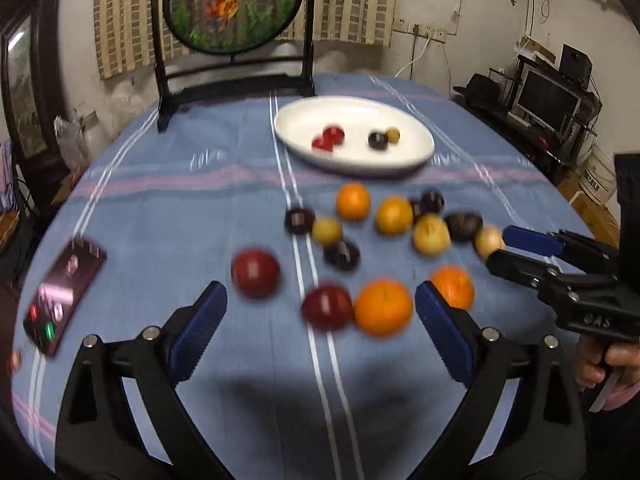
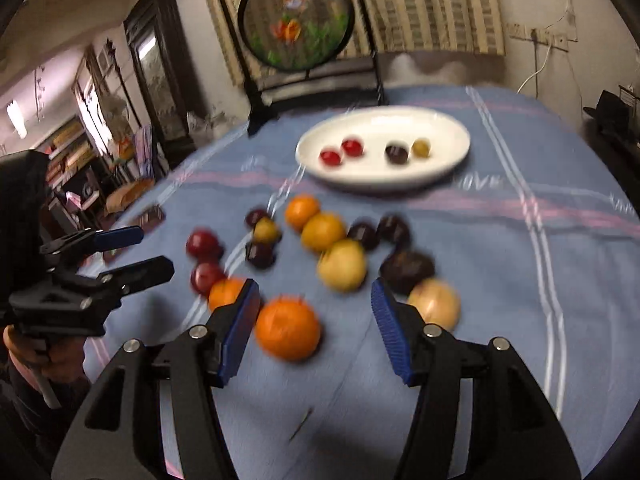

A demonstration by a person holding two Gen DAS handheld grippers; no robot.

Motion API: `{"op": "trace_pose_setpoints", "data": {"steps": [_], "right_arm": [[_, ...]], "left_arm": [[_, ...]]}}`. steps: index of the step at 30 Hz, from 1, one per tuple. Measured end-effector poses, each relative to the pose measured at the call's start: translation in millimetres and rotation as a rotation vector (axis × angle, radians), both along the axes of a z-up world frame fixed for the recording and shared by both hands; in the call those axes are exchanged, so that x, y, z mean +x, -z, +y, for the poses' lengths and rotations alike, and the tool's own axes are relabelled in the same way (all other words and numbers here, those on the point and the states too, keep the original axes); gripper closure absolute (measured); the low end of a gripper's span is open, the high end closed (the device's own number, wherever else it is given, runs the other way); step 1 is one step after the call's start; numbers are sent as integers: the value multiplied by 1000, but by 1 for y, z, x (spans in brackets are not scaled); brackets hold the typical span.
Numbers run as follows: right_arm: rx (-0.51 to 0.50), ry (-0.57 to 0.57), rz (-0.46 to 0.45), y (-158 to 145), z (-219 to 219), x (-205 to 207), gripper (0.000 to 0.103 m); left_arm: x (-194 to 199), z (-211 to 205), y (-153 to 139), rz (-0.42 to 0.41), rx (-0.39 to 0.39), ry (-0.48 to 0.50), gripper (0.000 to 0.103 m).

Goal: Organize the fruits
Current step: 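Carry a mandarin in the right tool while the left tool carries another mandarin to the plate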

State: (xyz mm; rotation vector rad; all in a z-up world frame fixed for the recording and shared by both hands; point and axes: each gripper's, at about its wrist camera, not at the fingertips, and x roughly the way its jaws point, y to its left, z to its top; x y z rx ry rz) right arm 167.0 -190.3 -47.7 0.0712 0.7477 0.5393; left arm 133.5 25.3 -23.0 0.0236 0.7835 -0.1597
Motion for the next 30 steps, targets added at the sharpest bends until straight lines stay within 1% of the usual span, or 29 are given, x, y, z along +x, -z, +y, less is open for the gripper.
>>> {"op": "trace_pose_setpoints", "data": {"steps": [3, 8, 15, 23, 24, 25, 30], "right_arm": [[-60, -30, 13, 9, 13, -11, 44], [-115, -55, 12, 14, 29, -14, 44], [-148, -45, 55, 23, 38, -2, 44], [-186, -66, 76, 27, 47, 5, 44], [-189, -69, 77, 27, 48, 5, 46], [-191, -69, 77, 28, 48, 5, 51], [-186, -69, 104, 32, 48, 10, 57]], "left_arm": [[-17, 1, 14, 14, 3, 0, 6], [-37, 6, 29, 8, -1, -6, 6], [-34, 7, 34, 4, 18, -12, 6], [-32, 5, 35, 6, 29, -1, 6], [-32, 5, 35, 6, 29, -1, 6], [-32, 5, 35, 7, 29, -1, 6], [-32, 4, 34, 10, 29, 0, 6]]}}
